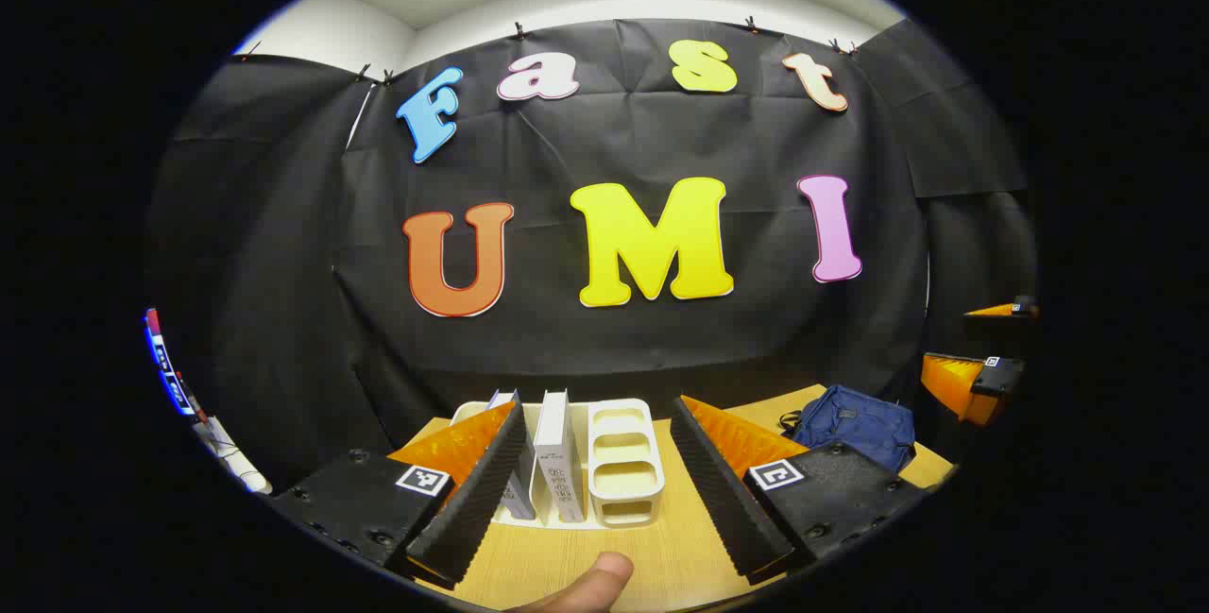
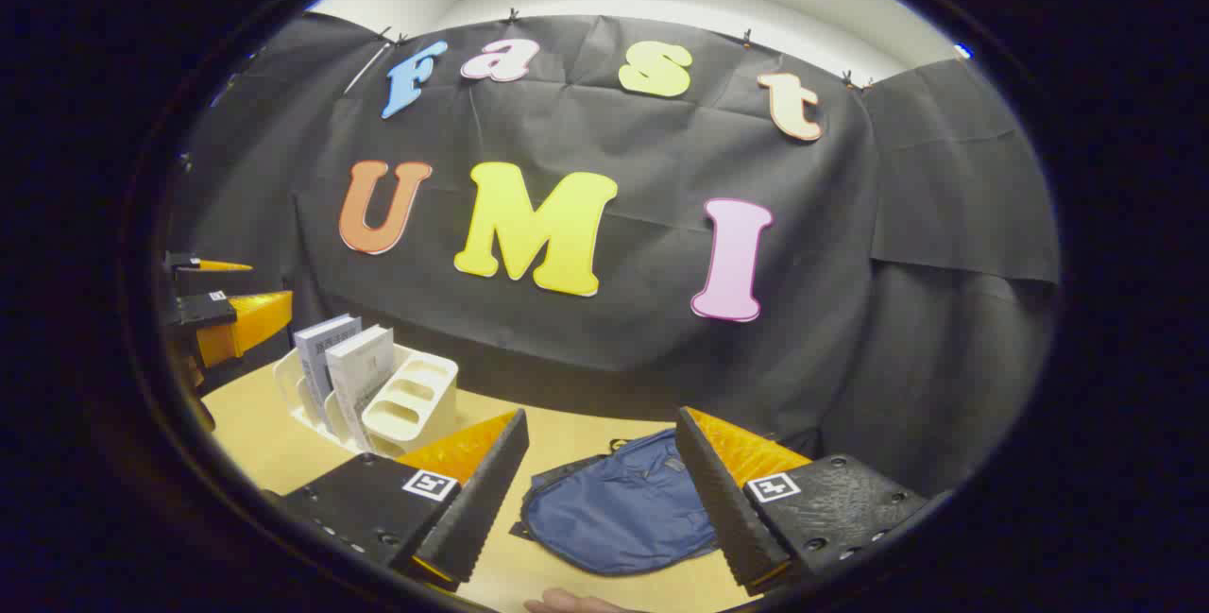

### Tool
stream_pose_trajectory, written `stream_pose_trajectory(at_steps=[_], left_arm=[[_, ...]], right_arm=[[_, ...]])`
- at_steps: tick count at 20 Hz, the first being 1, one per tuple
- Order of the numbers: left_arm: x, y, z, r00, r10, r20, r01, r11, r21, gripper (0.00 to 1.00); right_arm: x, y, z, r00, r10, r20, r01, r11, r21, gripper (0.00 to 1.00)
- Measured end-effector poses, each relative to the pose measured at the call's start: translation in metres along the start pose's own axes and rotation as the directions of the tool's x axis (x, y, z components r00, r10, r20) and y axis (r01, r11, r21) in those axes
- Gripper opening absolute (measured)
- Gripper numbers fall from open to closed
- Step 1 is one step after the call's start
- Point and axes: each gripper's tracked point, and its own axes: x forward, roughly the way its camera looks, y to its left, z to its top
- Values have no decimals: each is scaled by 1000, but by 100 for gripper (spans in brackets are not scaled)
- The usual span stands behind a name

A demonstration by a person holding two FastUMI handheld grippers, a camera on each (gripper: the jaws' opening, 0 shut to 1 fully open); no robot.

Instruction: Open the schoolbag, grab two books from the bookshelf and put them into the schoolbag.

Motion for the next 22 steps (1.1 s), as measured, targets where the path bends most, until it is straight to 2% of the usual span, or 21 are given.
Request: stream_pose_trajectory(at_steps=[3, 4, 6, 7, 10, 11, 12, 13, 14, 15, 16, 17, 20, 22], left_arm=[[7, -9, 5, 1000, -6, 15, 6, 1000, -3, 99], [7, -12, 7, 1000, -5, 23, 6, 1000, -9, 99], [9, -14, 12, 999, 1, 33, -1, 1000, -15, 99], [11, -13, 12, 999, 5, 32, -5, 1000, -16, 99], [10, -14, 8, 1000, 13, 20, -12, 1000, -27, 99], [12, -16, 6, 1000, 13, 13, -13, 999, -34, 99], [12, -16, 2, 1000, 15, 0, -15, 999, -40, 99], [11, -15, -1, 1000, 18, -8, -18, 999, -46, 94], [10, -14, -1, 1000, 23, -12, -24, 998, -50, 99], [9, -12, 0, 1000, 29, -9, -30, 998, -53, 99], [9, -10, 1, 999, 35, -4, -35, 998, -51, 94], [7, -10, 1, 999, 37, -2, -37, 998, -45, 99], [4, -9, -4, 999, 42, -4, -42, 999, -30, 99], [1, -6, -4, 999, 53, -6, -53, 998, -22, 99]], right_arm=[[7, -6, -2, 1000, 1, -12, -1, 1000, 8, 95], [10, -8, -2, 1000, 3, -20, -3, 1000, 17, 98], [12, -9, -6, 1000, 5, -31, -5, 1000, 17, 95], [14, -11, -5, 999, 4, -33, -3, 1000, 16, 98], [23, -19, -7, 999, 2, -40, -1, 1000, 16, 98], [25, -19, -7, 999, 3, -42, -2, 1000, 16, 95], [26, -19, -9, 999, 6, -44, -6, 1000, 11, 98], [26, -21, -10, 999, 5, -44, -4, 1000, 5, 98], [28, -22, -10, 999, 7, -44, -7, 1000, 4, 98], [29, -21, -12, 999, 10, -49, -10, 1000, 5, 98], [31, -22, -13, 999, 10, -54, -9, 1000, 7, 98], [31, -22, -15, 998, 13, -58, -12, 1000, 10, 98], [33, -18, -26, 997, 20, -76, -20, 1000, -1, 98], [39, -16, -47, 994, 5, -113, -11, 999, -48, 95]])
